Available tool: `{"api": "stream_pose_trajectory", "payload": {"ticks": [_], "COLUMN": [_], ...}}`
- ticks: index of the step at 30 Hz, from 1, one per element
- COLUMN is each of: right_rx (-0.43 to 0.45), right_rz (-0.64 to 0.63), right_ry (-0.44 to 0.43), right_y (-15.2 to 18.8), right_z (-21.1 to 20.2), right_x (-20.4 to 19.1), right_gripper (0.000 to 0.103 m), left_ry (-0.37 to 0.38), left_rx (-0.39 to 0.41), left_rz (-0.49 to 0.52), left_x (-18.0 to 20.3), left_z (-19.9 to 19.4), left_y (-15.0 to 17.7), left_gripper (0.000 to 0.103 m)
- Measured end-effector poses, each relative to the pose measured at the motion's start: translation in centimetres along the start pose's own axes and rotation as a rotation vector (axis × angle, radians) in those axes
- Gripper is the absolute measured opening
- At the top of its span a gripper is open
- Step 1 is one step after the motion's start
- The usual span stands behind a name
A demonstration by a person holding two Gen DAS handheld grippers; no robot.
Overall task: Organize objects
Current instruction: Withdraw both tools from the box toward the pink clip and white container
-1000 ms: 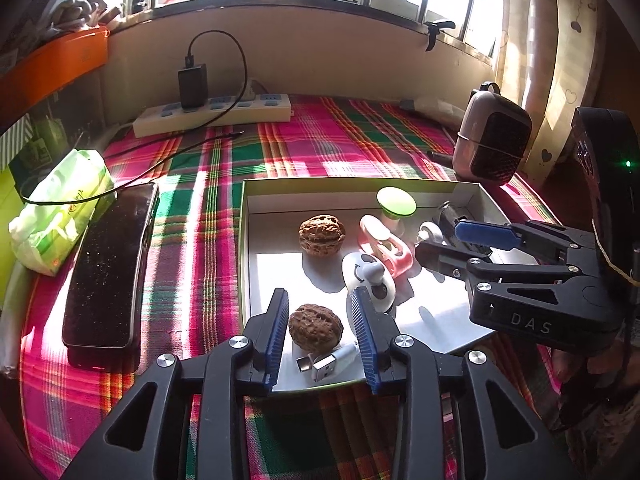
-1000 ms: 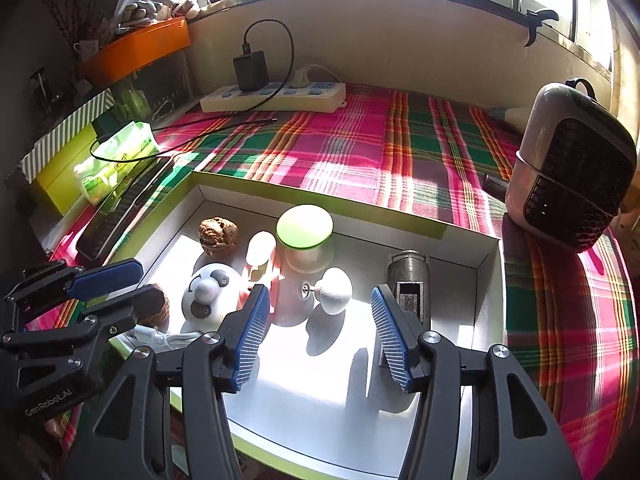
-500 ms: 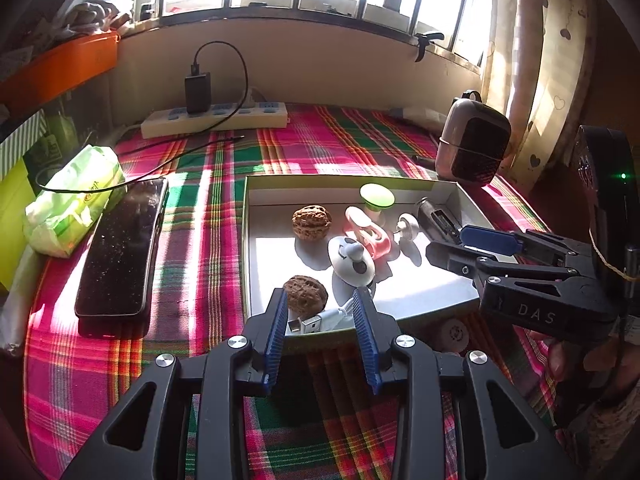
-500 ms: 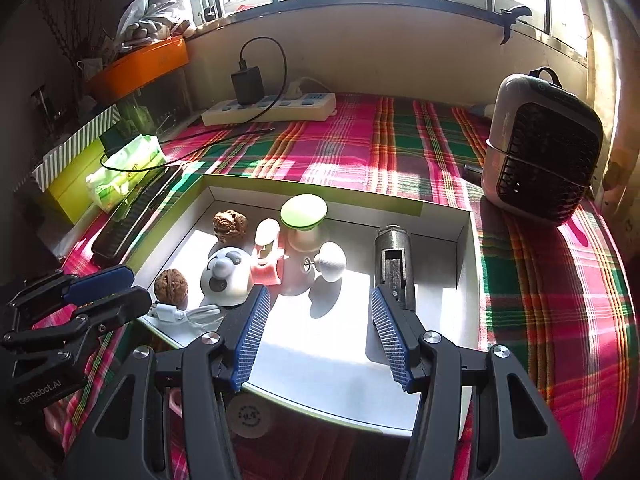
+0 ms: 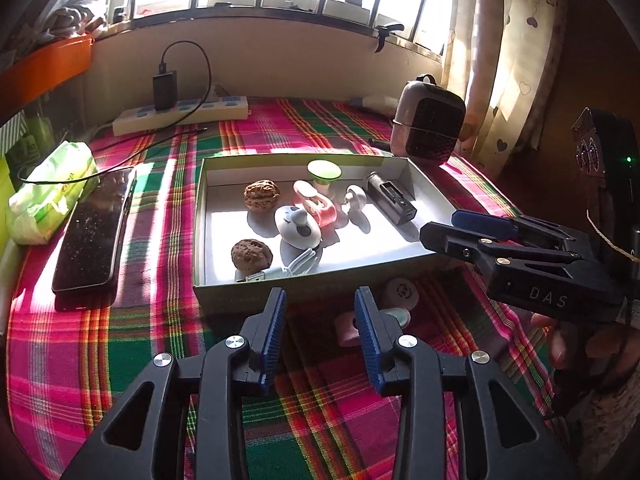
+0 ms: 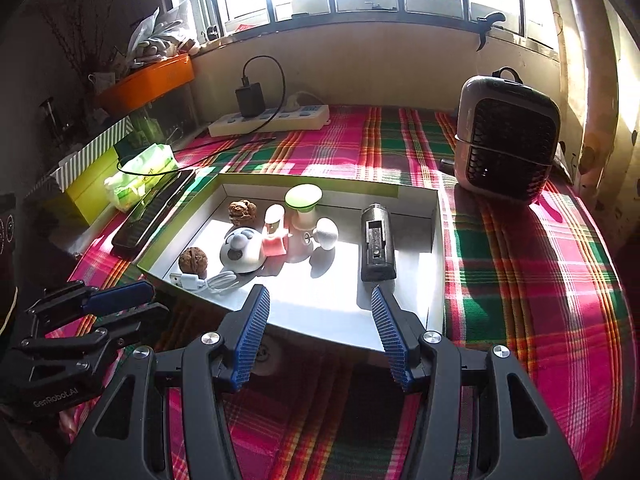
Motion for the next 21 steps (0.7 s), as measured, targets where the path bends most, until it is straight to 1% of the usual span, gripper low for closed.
{"api": "stream_pose_trajectory", "payload": {"ticks": [4,9,11,14,17,21], "right_rx": [0.009,0.013,0.014,0.011,0.012,0.016], "right_rz": [0.013,0.031,0.042,0.050,0.056,0.066], "right_ry": [0.000,0.011,0.013,0.013,0.015,0.015], "right_y": [0.7,1.5,1.8,2.2,2.5,2.7], "right_z": [-0.8,-1.5,-1.7,-1.9,-2.1,-2.3], "right_x": [0.2,0.7,1.0,1.2,1.4,1.7], "right_gripper": [0.055,0.055,0.055,0.055,0.054,0.054], "left_ry": [0.055,0.080,0.109,0.096,0.108,0.113], "left_rx": [0.002,0.009,0.001,0.001,-0.004,-0.023], "left_rz": [0.015,0.058,0.066,0.069,0.073,0.115], "left_x": [1.2,2.4,2.8,3.0,3.2,3.9], "left_z": [0.0,0.1,0.4,0.9,1.3,1.6], "left_y": [0.2,0.2,0.1,-0.1,-0.1,0.3], "left_gripper": [0.034,0.035,0.037,0.039,0.039,0.040]}}
Point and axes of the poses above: each gripper's, at about its wrist camera, not at the fingertips, and z roughly the way its jaws point, x to its right, y to its underside, the point moved 7 cm from there along z, roughly the way its jaws point, and after that the axes turned 15 degrees about -y, right-handed, at the moved point
